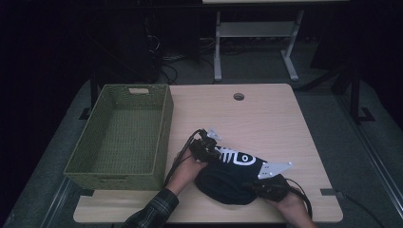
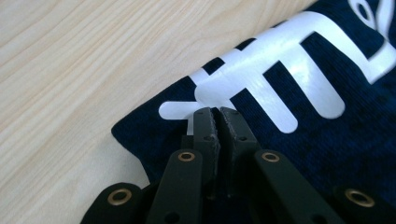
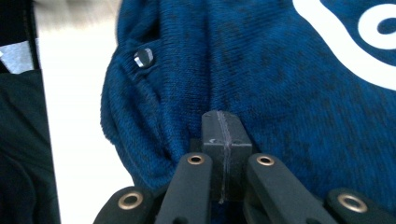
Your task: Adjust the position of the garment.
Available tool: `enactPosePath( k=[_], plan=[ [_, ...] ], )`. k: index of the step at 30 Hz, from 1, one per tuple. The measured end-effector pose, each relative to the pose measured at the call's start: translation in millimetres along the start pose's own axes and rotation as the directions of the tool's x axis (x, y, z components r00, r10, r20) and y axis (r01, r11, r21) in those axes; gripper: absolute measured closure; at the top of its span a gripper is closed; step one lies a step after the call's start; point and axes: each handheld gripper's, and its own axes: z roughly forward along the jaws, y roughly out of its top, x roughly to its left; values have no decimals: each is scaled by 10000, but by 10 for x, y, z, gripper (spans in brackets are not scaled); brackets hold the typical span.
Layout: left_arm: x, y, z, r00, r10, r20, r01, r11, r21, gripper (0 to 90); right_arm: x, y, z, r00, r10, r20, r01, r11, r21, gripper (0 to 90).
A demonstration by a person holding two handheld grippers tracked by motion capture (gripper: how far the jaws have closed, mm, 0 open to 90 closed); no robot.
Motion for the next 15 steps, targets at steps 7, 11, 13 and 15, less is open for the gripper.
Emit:
enactPosePath(
  k=[7, 11, 13, 15],
  plan=[
    [-6, 1, 14, 10000, -3, 27, 3, 10000, -75, 851, 94, 33, 63, 9994, -234, -253, 236, 9997, 88, 898],
    [-18, 1, -8, 10000, 44, -5, -44, 9999, -145, 849, 97, 31, 52, 9995, -238, -208, 239, 9997, 57, 895],
    [-20, 3, -40, 10000, 38, -10, -38, 9998, -199, 827, 100, 32, 38, 9996, -272, -122, 272, 9996, 21, 873],
    [-16, 1, -100, 10000, 87, 45, -86, 9997, -247, 795, 90, 35, 8, 9997, -225, -109, 224, 9997, -87, 837]
  ],
)
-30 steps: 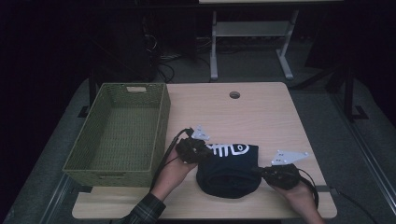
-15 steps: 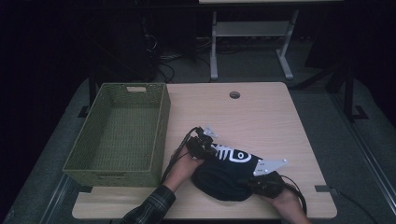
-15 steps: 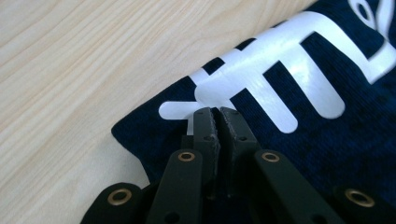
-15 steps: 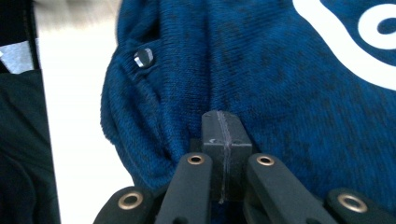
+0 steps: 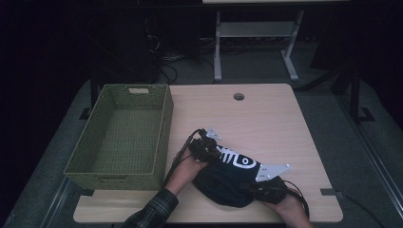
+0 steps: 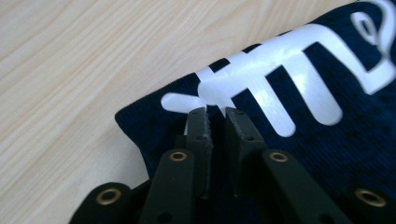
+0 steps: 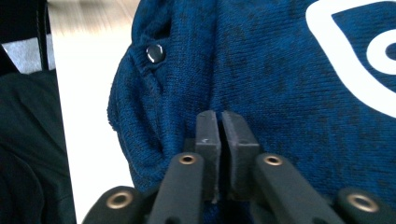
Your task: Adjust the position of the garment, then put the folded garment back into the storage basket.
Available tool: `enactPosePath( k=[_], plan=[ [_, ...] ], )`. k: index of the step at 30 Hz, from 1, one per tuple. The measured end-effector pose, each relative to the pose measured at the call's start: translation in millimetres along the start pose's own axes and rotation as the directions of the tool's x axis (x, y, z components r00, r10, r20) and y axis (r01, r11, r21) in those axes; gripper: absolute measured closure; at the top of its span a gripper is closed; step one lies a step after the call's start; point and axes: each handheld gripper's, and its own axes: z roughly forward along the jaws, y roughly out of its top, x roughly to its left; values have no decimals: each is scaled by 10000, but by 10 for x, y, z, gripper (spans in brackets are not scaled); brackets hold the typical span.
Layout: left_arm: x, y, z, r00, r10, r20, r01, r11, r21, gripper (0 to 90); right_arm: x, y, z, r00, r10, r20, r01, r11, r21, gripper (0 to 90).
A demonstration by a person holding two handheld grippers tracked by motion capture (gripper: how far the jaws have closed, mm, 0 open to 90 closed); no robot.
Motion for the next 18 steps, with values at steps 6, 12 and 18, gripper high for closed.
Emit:
enactPosePath(
  k=[6, 12, 18],
  plan=[
    [-6, -28, -248, 9998, -212, 45, 213, 9994, -278, 728, -5, 3, -127, 9998, 10, 204, 0, 9988, -486, 747],
    [0, -117, -335, 9981, -604, 142, 603, 9981, 87, 523, -54, -44, -276, 9968, 326, 729, -259, 9956, -904, 636],
    [66, -211, -248, 9950, -968, 228, 961, 9949, 291, 369, -169, -159, -435, 9842, 986, 1469, -796, 9883, -1300, 478]
  ],
)
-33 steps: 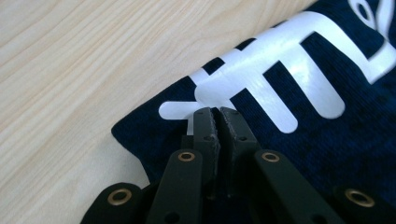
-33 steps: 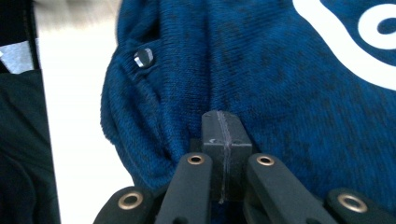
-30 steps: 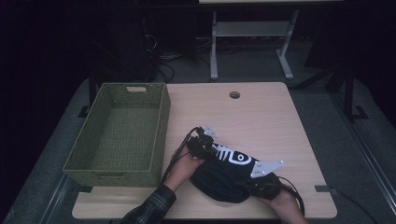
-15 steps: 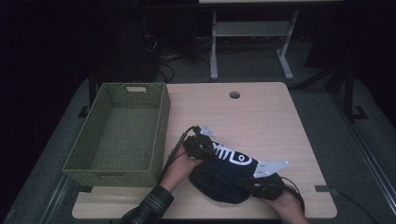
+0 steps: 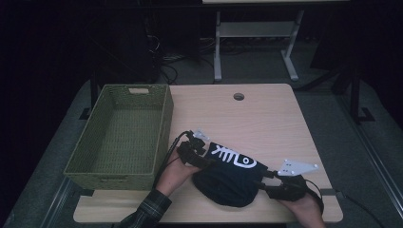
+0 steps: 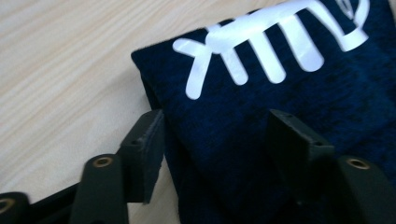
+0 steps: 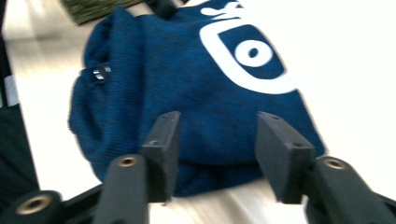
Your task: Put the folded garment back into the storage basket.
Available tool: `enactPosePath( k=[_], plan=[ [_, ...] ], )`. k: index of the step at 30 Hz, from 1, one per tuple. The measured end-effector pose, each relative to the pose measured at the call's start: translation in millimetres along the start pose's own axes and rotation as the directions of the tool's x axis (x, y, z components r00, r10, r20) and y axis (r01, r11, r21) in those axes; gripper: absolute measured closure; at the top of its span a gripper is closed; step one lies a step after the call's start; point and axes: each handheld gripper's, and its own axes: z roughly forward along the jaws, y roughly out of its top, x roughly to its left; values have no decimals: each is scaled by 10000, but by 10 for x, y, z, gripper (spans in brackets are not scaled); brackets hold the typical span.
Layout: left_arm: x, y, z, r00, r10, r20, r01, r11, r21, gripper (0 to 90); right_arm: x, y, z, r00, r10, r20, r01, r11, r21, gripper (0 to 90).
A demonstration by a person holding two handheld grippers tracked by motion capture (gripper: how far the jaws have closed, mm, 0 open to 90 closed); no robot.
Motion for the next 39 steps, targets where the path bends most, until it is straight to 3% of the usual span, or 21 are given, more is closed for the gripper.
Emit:
enactPosePath(
  k=[7, 12, 17, 19, 23, 25, 31, 34, 39],
  plan=[
    [53, -60, 132, 9996, -249, 102, 245, 9990, 365, 242, -187, -88, -50, 9940, 596, 917, -619, 9979, 216, 276],
    [68, -86, 235, 9996, -102, 273, 85, 9981, 602, 238, -282, -126, -46, 9835, 708, 1662, -783, 9961, 395, 188],
    [90, -113, 281, 9984, -220, 517, 195, 9986, 486, 247, -375, -163, -1, 9747, 864, 2062, -984, 9940, 487, 145],
    [96, -114, 275, 9985, -46, 552, 16, 9985, 542, 253, -405, -176, 32, 9706, 891, 2235, -1059, 9923, 642, 139],
    [83, -124, 277, 9961, -43, 884, 13, 9994, 338, 368, -447, -196, 70, 9658, 922, 2422, -1146, 9902, 799, 135],
    [93, -127, 273, 9922, -36, 1245, -9, 9994, 358, 460, -468, -215, 91, 9626, 960, 2534, -1222, 9884, 897, 133],
    [142, -135, 288, 9800, -345, 1962, 291, 9991, 302, 597, -497, -241, 143, 9563, 903, 2780, -1295, 9835, 1260, 112],
    [169, -134, 302, 9745, -467, 2196, 414, 9987, 284, 644, -501, -246, 150, 9574, 918, 2737, -1297, 9838, 1236, 109],
    [144, -93, 290, 9778, -347, 2067, 251, 9985, 486, 709, -508, -254, 149, 9591, 847, 2702, -1207, 9854, 1198, 106]
  ],
)
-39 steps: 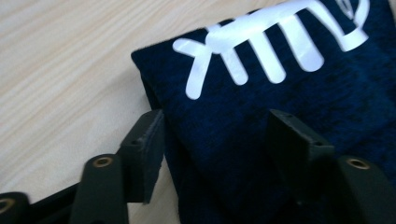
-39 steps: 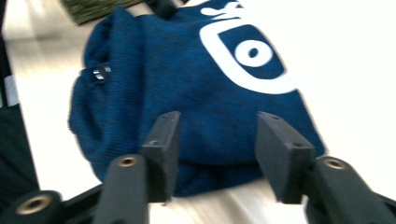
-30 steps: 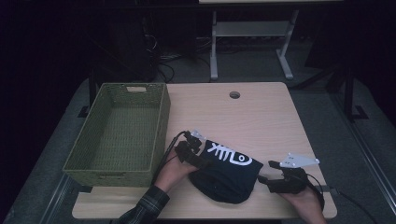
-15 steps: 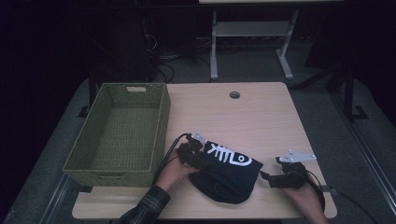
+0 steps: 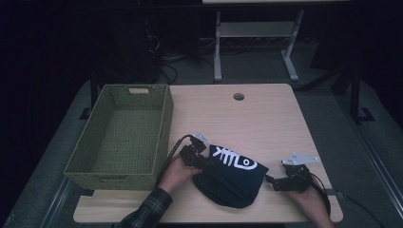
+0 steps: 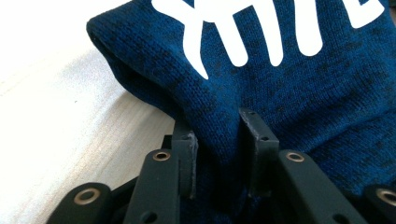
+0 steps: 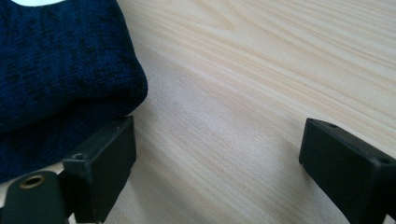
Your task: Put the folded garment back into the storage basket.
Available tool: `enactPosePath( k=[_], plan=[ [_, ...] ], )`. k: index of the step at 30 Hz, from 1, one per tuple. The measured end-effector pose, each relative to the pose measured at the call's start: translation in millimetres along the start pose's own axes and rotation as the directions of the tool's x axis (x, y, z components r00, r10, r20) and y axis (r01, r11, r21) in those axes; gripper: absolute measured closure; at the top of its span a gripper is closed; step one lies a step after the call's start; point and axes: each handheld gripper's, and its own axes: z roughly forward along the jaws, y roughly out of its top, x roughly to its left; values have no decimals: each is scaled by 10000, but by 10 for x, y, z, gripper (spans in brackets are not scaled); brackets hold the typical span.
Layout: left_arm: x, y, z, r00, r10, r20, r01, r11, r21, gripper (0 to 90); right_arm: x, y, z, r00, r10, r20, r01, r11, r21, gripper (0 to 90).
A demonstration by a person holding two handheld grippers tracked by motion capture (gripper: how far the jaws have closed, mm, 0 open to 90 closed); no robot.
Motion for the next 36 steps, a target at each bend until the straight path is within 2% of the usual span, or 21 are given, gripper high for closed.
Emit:
enactPosePath(
  k=[7, 14, 21, 27, 32, 33, 36],
  plan=[
    [-58, 56, -35, 9993, 148, -330, -139, 9995, 286, 723, 1, 0, 1, 10000, 28, -2, -28, 10000, -6, 105],
    [-147, 108, -125, 9978, 216, -632, -197, 9993, 303, 723, 4, 0, 0, 10000, 68, -5, -68, 10000, 17, 105],
    [-200, 159, -235, 9980, 83, -623, -69, 9997, 233, 723, 4, 0, 0, 10000, 69, -5, -69, 10000, 13, 105],
    [-302, 249, -402, 9972, 202, -718, -197, 9998, 73, 723, 4, 0, 1, 10000, 79, -2, -79, 10000, 0, 105],
    [-315, 281, -468, 9972, 105, -746, -101, 9999, 55, 723, 4, 0, 1, 10000, 76, -1, -76, 10000, 1, 105],
    [-316, 295, -515, 9980, 2, -636, -2, 10000, 4, 722, 4, 0, 1, 10000, 77, -5, -77, 10000, 0, 105],
    [-322, 319, -570, 9986, 48, -524, -48, 10000, -10, 722, 5, 0, 2, 10000, 84, -6, -84, 10000, -10, 105]
  ],
)
